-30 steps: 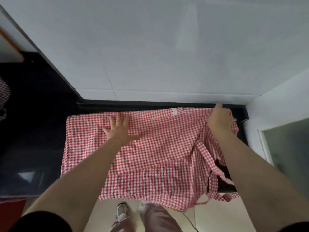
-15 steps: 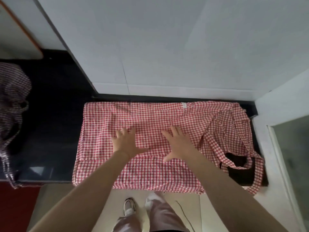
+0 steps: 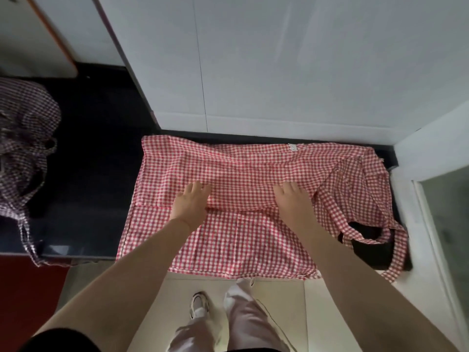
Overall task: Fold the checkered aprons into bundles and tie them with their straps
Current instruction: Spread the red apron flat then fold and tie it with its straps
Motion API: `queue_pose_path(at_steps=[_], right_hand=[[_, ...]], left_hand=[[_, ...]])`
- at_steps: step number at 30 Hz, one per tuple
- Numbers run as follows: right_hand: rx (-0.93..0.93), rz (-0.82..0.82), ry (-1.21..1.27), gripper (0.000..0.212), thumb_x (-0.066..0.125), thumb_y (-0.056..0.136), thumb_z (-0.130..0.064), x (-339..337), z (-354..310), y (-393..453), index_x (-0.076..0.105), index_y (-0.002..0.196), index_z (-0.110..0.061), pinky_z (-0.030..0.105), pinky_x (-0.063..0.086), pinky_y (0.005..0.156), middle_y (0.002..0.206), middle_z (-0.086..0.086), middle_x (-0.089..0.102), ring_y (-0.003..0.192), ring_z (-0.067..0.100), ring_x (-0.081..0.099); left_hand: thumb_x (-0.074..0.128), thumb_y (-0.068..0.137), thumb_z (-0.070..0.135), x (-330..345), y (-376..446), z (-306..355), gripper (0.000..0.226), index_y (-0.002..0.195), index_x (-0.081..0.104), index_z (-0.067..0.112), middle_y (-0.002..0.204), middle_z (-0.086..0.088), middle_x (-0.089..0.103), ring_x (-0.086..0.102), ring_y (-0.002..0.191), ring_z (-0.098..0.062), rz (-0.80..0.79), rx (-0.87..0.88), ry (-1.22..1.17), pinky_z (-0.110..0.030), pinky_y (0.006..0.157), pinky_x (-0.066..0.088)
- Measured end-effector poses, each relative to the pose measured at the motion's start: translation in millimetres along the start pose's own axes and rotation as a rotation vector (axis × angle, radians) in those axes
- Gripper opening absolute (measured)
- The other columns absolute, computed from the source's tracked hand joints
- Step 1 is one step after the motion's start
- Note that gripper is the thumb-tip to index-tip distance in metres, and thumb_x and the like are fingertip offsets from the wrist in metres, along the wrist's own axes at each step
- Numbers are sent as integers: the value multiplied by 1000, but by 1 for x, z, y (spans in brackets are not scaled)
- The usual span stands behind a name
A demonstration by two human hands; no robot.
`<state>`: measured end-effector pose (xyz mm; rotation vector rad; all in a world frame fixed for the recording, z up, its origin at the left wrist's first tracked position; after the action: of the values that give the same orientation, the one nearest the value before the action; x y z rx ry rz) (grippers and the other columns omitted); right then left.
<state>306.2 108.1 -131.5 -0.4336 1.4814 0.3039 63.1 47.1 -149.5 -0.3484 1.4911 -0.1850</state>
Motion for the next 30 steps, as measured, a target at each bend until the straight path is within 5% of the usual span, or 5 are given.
queue_pose_path(at_steps=[9, 15, 22, 27, 30], right_hand=[[497, 30, 342, 18, 55, 96, -13, -61, 50, 32, 70, 94, -3, 33, 42, 74, 99, 15, 70, 95, 32, 65], [535, 429, 582, 22, 60, 93, -10, -181, 62, 49, 72, 107, 1, 36, 43, 87, 109, 21, 71, 104, 36, 64], [541, 884, 517, 22, 52, 84, -16, -239, 37, -26, 56, 69, 0, 36, 26, 61, 81, 21, 60, 74, 35, 53], [513, 622, 336, 38, 49, 86, -32, -178, 4, -69, 58, 58, -9, 31, 38, 50, 58, 6, 56, 55, 27, 52], [476, 145, 330, 45, 47, 93, -42, -121, -20, -86, 58, 61, -13, 28, 42, 58, 58, -2, 51, 54, 16, 49]], left_hand=[[48, 95, 10, -60, 1, -63, 22, 102, 68, 6, 107, -15, 68, 63, 97, -33, 98, -489, -474, -41, 82, 52], [46, 97, 11, -182, -3, -69, 21, 106, 63, 5, 90, -7, 63, 57, 84, -25, 553, -353, -756, -32, 72, 41], [49, 83, 14, -219, -77, -67, 14, 73, 51, 5, 71, -2, 48, 40, 75, -18, 1021, -24, -657, -30, 71, 30], [43, 85, 21, -146, -104, -65, 34, 52, 41, 12, 51, 2, 43, 41, 57, -18, 828, 68, -568, -32, 62, 37], [50, 91, 32, -92, -110, -62, 42, 51, 48, 18, 51, 5, 44, 44, 53, -15, 477, -21, -435, -31, 57, 39]])
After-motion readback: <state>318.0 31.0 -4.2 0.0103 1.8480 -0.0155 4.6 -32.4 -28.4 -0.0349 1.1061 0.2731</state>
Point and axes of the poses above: each hand's wrist, its own y-axis towards the middle knuckle, its own x-axis out of the palm, z = x × y, the point moved 7 cm from there along y, towards the middle knuckle
